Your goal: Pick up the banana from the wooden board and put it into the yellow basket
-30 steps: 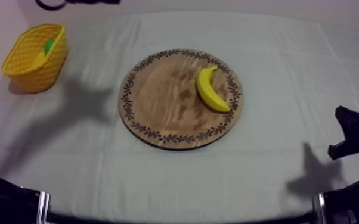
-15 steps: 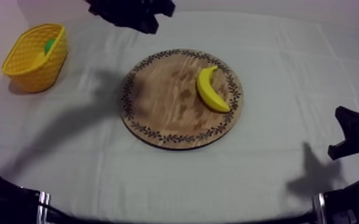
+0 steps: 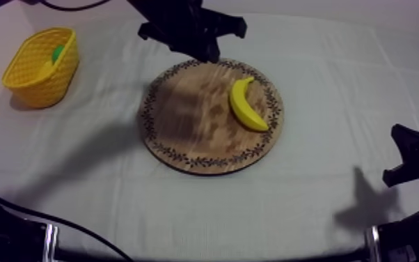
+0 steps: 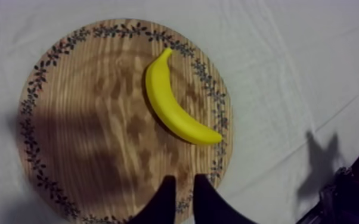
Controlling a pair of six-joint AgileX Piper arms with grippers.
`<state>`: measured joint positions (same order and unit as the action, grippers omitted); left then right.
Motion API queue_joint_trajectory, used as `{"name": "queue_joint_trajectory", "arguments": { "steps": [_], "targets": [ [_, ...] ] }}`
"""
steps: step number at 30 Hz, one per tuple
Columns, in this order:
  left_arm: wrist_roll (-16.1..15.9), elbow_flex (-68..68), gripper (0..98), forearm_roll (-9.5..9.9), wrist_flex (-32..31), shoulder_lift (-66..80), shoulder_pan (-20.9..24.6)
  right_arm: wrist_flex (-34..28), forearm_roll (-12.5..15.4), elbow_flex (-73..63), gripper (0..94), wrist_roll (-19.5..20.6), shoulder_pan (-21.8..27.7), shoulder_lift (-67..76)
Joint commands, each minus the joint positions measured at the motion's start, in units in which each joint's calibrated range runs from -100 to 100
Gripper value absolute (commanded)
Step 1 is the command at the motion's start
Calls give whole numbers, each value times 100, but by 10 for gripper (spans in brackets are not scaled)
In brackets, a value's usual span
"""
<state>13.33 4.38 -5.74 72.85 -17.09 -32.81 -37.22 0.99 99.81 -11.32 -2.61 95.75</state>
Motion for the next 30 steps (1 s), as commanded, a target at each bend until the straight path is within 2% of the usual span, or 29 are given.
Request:
{"name": "queue_joint_trajectory", "arguments": {
  "steps": [1,3,6,13,21,30],
  "targets": [
    [25,-11,316,-23,15,-99,-2,-4,1,-3,3,-3,1,0],
    [49,-48,442,-59,27,-183,-2,-4,1,-3,3,-2,1,0],
    [48,-87,576,-150,77,-294,1,-4,1,-3,3,0,1,0],
    [54,-20,725,-440,338,-614,20,-4,1,-3,3,-1,1,0],
    [77,484,726,-743,597,-1079,62,-4,1,-3,3,-1,1,0],
    [201,845,652,-835,371,-1631,53,-4,1,-3,3,-3,1,0]
  ]
}}
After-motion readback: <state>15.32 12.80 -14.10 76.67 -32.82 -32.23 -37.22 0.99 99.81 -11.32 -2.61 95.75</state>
